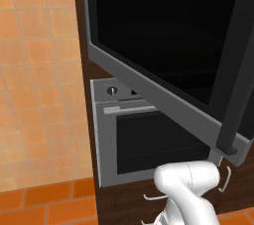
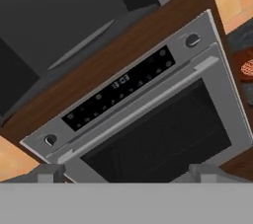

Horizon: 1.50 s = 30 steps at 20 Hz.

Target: Open the microwave, place the bowl with waffle inside the microwave, then close the microwave door and turn it on.

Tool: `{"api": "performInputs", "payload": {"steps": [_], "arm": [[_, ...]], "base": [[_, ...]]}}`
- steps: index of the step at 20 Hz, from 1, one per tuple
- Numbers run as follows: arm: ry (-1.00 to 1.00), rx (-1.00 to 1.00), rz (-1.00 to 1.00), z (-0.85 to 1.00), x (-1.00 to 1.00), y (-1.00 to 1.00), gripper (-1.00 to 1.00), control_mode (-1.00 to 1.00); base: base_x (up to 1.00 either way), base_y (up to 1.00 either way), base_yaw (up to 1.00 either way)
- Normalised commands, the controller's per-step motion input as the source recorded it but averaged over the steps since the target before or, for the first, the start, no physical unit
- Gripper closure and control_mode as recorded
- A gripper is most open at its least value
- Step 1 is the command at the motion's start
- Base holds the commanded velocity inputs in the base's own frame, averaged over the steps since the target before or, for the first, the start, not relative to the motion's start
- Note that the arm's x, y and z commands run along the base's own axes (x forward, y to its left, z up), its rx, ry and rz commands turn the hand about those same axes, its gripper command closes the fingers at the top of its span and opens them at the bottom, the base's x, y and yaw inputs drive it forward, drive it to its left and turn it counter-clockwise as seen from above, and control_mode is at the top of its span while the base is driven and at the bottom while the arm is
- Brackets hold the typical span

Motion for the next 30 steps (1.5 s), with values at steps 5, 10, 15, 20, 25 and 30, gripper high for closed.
{"api": "performInputs", "payload": {"steps": [5,10,15,20,25,30], "arm": [[0.11,0.00,0.05,-0.23,0.42,0.01,-1.00,-1.00],[0.08,0.00,0.02,-0.10,0.08,-0.01,-1.00,1.00],[0.00,0.00,0.00,0.00,0.00,0.00,-1.00,1.00],[0.00,0.00,0.00,0.00,0.00,0.00,-1.00,1.00],[0.00,0.00,0.00,0.00,0.00,0.00,-1.00,1.00],[0.00,0.00,0.00,0.00,0.00,0.00,-1.00,1.00]], "base": [[0.00,0.00,0.00],[-0.06,-0.13,0.01],[-0.21,-0.35,0.03],[-0.28,-0.72,0.09],[-0.04,-0.77,0.26],[0.03,-0.25,0.30]]}}
